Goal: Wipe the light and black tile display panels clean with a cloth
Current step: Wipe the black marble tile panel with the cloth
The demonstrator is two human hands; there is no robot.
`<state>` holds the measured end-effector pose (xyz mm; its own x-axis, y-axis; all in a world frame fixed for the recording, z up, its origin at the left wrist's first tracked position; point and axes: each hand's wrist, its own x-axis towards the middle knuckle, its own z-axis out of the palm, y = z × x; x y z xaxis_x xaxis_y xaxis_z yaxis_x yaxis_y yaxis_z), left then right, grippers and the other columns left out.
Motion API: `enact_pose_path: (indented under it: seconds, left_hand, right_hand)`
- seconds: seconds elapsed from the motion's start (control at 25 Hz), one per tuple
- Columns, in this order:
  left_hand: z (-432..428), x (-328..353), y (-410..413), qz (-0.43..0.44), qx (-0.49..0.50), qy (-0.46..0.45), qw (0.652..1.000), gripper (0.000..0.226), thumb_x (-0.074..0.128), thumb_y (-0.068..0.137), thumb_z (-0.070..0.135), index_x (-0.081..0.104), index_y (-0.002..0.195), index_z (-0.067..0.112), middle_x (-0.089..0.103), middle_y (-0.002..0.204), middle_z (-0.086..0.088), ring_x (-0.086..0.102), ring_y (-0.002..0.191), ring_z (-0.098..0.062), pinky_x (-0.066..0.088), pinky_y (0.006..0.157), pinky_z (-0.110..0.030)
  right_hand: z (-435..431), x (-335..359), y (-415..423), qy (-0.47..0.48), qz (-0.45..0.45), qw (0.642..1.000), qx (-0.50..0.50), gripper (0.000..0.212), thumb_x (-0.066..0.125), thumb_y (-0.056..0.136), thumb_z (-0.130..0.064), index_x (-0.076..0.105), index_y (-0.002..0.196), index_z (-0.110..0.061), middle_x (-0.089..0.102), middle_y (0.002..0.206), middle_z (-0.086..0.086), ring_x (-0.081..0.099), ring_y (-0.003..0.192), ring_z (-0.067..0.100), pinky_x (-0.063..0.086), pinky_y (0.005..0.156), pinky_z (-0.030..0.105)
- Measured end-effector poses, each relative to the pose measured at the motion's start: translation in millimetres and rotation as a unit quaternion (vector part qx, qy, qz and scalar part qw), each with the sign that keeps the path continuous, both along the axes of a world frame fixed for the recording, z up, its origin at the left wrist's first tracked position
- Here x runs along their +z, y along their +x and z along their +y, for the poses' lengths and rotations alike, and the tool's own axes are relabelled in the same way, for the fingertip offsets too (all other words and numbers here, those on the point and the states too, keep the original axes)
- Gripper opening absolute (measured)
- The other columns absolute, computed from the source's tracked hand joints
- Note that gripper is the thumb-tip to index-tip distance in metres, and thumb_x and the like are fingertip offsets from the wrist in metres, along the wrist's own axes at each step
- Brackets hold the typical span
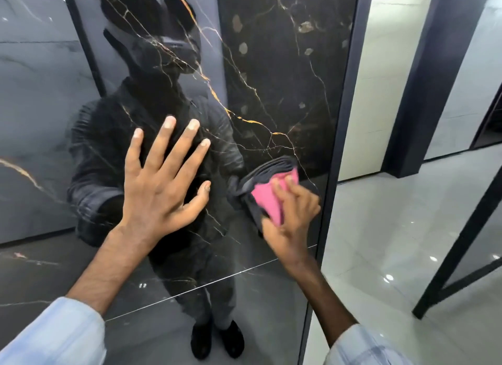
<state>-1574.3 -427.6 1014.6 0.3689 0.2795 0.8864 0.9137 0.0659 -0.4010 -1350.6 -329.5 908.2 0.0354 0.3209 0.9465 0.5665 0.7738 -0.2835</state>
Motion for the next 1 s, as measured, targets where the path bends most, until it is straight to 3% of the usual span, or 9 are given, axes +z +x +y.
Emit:
enact_pose_path:
  seconds: [0.12, 0.28, 0.44, 0.52, 0.6, 0.72, 0.84, 0.88, 1.0]
  left_hand:
    - [0.7, -2.9, -0.6, 0.007, 0.012, -0.003, 1.0, 0.064, 0.063, 0.094, 0.04, 0.054, 0.151, 0.012, 0.039, 0.164, -0.012, 0.028, 0.156, -0.037, 0.017, 0.123, -0.065]
    - [0.2, -5.2, 1.0, 0.01, 0.022, -0.008, 1.0, 0.065, 0.063, 0.094, 0.04, 0.054, 0.151, 0.011, 0.039, 0.164, -0.014, 0.027, 0.156, -0.038, 0.016, 0.123, -0.065]
    - [-2.9, -1.7, 1.2, 0.006, 0.016, -0.015, 1.0, 0.065, 0.062, 0.096, 0.039, 0.052, 0.152, 0.009, 0.037, 0.165, -0.015, 0.026, 0.156, -0.04, 0.014, 0.123, -0.064]
    - [-12.8, -8.4, 1.3, 0.0, -0.012, -0.047, 0.999, 0.063, 0.061, 0.097, 0.038, 0.052, 0.152, 0.009, 0.034, 0.166, -0.015, 0.025, 0.157, -0.039, 0.011, 0.123, -0.062]
    - [-28.7, -22.1, -6.6, -0.012, -0.021, -0.077, 0.997, 0.063, 0.06, 0.097, 0.04, 0.052, 0.152, 0.011, 0.031, 0.168, -0.014, 0.025, 0.158, -0.035, 0.008, 0.124, -0.058]
    - [-51.7, -44.9, -27.7, -0.039, 0.008, -0.08, 0.996, 0.059, 0.057, 0.098, 0.041, 0.055, 0.151, 0.014, 0.029, 0.17, -0.012, 0.025, 0.158, -0.031, 0.006, 0.123, -0.054]
    - [-55.2, -62.5, -39.0, -0.039, 0.034, -0.081, 0.995, 0.063, 0.056, 0.099, 0.043, 0.048, 0.156, 0.016, 0.028, 0.17, -0.011, 0.021, 0.159, -0.032, 0.004, 0.122, -0.055]
    - [-54.1, -67.7, -40.8, -0.03, 0.036, -0.079, 0.996, 0.066, 0.056, 0.099, 0.044, 0.046, 0.158, 0.017, 0.029, 0.17, -0.01, 0.02, 0.159, -0.033, 0.004, 0.122, -0.056]
    - [-48.2, -76.1, -47.2, -0.011, 0.037, -0.07, 0.997, 0.069, 0.06, 0.097, 0.043, 0.042, 0.159, 0.018, 0.032, 0.169, -0.01, 0.019, 0.159, -0.034, 0.006, 0.123, -0.057]
  right_hand:
    - [24.7, -15.4, 40.0, 0.072, -0.129, 0.989, -0.004, 0.06, 0.061, 0.068, -0.026, 0.055, 0.127, -0.017, 0.051, 0.136, 0.01, 0.05, 0.111, 0.03, 0.035, 0.089, 0.044]
    - [42.7, -73.3, 49.7, -0.179, 0.236, 0.953, -0.06, 0.058, 0.079, 0.072, -0.017, 0.051, 0.121, -0.003, 0.05, 0.132, 0.021, 0.048, 0.123, 0.039, 0.039, 0.096, 0.064]
    - [24.6, -71.2, 19.9, -0.287, 0.352, 0.89, -0.046, 0.055, 0.074, 0.084, -0.024, 0.044, 0.126, -0.005, 0.043, 0.139, 0.022, 0.04, 0.129, 0.026, 0.035, 0.103, 0.067]
    - [10.8, -37.8, 0.9, -0.245, 0.308, 0.919, -0.038, 0.057, 0.074, 0.08, -0.023, 0.042, 0.127, -0.014, 0.043, 0.142, 0.019, 0.041, 0.132, 0.029, 0.034, 0.105, 0.056]
    - [-7.1, -9.2, -18.5, -0.125, 0.131, 0.983, -0.028, 0.064, 0.067, 0.069, -0.025, 0.043, 0.128, -0.016, 0.042, 0.141, 0.015, 0.042, 0.132, 0.033, 0.028, 0.098, 0.042]
    - [-9.2, 12.3, -16.3, 0.018, -0.105, 0.994, -0.029, 0.077, 0.063, 0.056, -0.03, 0.044, 0.13, -0.022, 0.04, 0.139, 0.007, 0.045, 0.127, 0.03, 0.025, 0.09, 0.041]
    - [12.4, -27.7, 1.6, -0.089, 0.043, 0.994, -0.052, 0.071, 0.069, 0.066, -0.032, 0.045, 0.132, -0.021, 0.045, 0.141, 0.012, 0.044, 0.132, 0.03, 0.029, 0.1, 0.04]
    - [15.5, -52.1, 6.2, -0.186, 0.17, 0.966, -0.057, 0.071, 0.071, 0.072, -0.037, 0.042, 0.135, -0.021, 0.044, 0.143, 0.016, 0.042, 0.135, 0.032, 0.031, 0.108, 0.046]
    - [11.0, -105.7, -0.6, -0.467, 0.449, 0.755, -0.103, 0.08, 0.062, 0.086, -0.058, 0.038, 0.147, -0.013, 0.039, 0.148, 0.019, 0.042, 0.136, 0.042, 0.033, 0.109, 0.065]
